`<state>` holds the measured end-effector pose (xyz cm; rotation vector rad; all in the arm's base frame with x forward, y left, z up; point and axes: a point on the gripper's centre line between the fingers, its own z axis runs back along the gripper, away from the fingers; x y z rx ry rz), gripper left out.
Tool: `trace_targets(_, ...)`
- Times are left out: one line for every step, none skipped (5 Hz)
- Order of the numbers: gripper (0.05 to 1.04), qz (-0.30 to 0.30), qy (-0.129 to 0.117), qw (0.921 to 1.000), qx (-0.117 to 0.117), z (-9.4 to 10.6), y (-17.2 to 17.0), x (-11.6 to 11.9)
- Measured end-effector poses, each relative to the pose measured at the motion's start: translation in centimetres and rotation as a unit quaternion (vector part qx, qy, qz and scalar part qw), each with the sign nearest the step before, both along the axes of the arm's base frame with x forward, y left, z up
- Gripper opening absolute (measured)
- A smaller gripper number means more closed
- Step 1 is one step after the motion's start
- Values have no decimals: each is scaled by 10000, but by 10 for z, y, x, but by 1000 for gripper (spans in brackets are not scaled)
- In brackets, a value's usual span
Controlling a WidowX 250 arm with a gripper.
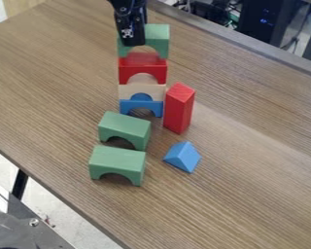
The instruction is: Take the green arch on the right and put it on top of the red arch
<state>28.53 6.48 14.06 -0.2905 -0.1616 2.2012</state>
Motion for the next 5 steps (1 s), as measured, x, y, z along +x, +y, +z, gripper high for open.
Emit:
trace_targets(536,14,9,10000,2,-2,0,-1)
trace_targets(536,22,31,10000,-8,-4,-1,-2)
trace_targets(536,23,31,10000,-10,-4,-1,-2)
trace_targets(607,38,16,9999,-96,-5,-3,-2)
trace_targets(910,40,21,9999,-105,-5,-3,-2)
